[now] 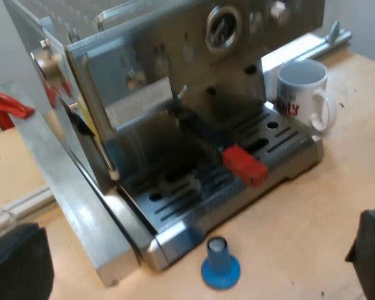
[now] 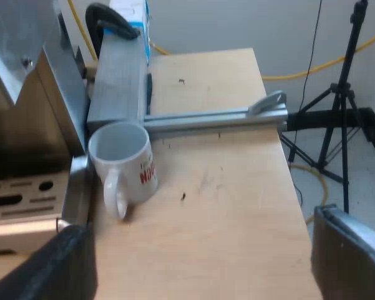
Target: Put the handle in the coffee machine
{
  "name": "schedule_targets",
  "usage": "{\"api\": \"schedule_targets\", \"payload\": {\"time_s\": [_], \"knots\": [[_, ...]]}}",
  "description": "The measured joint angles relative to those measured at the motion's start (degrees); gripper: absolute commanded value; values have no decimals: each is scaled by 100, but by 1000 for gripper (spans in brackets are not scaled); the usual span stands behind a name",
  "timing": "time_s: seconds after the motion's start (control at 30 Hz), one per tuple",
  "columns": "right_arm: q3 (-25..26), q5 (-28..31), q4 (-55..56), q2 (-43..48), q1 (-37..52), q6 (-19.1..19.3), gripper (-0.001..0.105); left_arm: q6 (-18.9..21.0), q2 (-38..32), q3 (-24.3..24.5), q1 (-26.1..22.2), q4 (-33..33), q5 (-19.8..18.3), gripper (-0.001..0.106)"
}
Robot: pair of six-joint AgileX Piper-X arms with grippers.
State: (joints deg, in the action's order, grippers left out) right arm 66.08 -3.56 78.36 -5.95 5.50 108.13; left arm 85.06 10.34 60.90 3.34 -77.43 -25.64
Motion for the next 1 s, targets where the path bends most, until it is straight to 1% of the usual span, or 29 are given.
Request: {"api": "schedule_targets", "payload": {"time_s": [0.07, 0.13, 0.27, 0.3, 0.37, 0.53, 0.63, 0.67, 0.7, 0.73, 0.77, 0.8, 0.87, 0.9, 0.93, 0.97, 1.0], "knots": [[11, 0, 187, 187, 0, 0, 54, -6, -154, -171, 0, -13, 0, 105], [6, 0, 255, 300, 0, 0, 52, -4, -232, -264, 0, -11, -15, 105], [6, 0, 373, 444, 0, 0, 53, -4, -316, -447, 0, -91, -128, 105], [6, 0, 371, 459, 0, 0, 53, -4, -316, -460, 0, -98, -133, 105], [6, 0, 371, 463, 0, 0, 53, -4, -316, -520, 0, -155, -154, 102], [-58, 0, 324, 463, 0, 0, 53, -4, -316, -607, 0, -174, -195, 102], [-286, -32, 142, 463, 0, 0, 53, -4, -316, -605, 0, -177, -207, 102], [-432, -137, 39, 463, 0, 0, 53, -4, -316, -605, 0, -177, -207, 102], [-746, -388, -286, 463, 0, 0, 53, -4, -316, -605, 0, -177, -207, 102], [-868, -465, -437, 463, 0, 0, 53, -4, -316, -605, 0, -177, -207, 101], [-1328, -675, -872, 453, 0, -36, 53, -4, -316, -605, 0, -177, -207, 90], [-1425, -695, -939, 454, 0, -46, 53, -4, -316, -640, -24, -177, -207, 86], [-1819, -727, -1153, 453, 0, -59, 53, -4, -326, -874, -270, -117, -233, 72], [-1929, -731, -1191, 453, 0, -59, 53, -4, -326, -944, -325, -100, -233, 70], [-2136, -730, -1224, 453, 0, -59, 53, -4, -326, -1057, -413, -55, -233, 65], [-2298, -730, -1254, 453, 0, -59, 53, -4, -326, -1165, -468, 27, -233, 63], [-2389, -730, -1277, 453, 0, -59, 53, -4, -326, -1199, -473, 60, -233, 63]]}}
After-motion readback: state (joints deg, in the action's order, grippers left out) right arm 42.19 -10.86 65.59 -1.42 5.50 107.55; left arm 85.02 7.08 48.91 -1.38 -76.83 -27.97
